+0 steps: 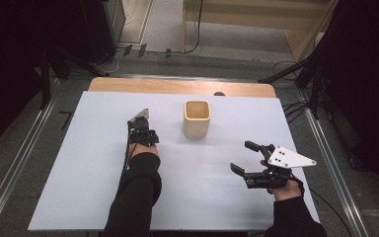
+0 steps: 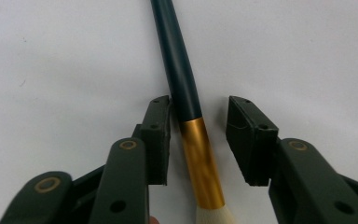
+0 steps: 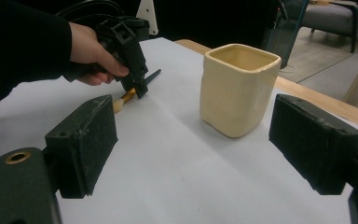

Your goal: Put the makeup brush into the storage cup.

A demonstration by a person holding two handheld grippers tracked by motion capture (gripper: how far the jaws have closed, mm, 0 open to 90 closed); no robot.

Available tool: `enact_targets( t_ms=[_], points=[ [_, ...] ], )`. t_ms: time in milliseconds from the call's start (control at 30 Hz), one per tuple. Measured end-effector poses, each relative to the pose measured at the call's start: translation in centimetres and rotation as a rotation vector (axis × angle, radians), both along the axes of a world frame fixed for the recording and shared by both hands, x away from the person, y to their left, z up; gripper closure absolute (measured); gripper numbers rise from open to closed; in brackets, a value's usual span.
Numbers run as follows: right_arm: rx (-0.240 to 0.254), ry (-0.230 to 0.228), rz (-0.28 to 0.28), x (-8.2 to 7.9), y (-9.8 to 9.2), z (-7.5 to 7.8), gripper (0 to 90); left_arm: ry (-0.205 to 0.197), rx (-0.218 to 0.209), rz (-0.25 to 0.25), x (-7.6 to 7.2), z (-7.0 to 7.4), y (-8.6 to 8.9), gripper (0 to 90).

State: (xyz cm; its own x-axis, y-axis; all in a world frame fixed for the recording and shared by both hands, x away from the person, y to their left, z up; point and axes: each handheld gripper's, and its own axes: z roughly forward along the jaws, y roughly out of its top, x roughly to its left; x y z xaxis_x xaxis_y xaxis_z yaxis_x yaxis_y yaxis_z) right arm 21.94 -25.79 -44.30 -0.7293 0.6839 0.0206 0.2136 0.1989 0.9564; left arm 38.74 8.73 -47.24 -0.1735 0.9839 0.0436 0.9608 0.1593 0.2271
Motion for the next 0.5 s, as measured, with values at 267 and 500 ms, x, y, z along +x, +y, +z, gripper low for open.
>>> enact_targets(
  t_ms=[267,500],
  points=[
    [-0.007,-0.004,0.001,-0.04,0.06,0.06,15.7,0.011,-0.011,-0.001,0.24,0.06,0.09,77.1],
    [-0.011,-0.004,0.002,-0.06,0.04,0.07,15.8,0.032,-0.046,-0.034,0.49,0.18,0.74,79.1]
  ],
)
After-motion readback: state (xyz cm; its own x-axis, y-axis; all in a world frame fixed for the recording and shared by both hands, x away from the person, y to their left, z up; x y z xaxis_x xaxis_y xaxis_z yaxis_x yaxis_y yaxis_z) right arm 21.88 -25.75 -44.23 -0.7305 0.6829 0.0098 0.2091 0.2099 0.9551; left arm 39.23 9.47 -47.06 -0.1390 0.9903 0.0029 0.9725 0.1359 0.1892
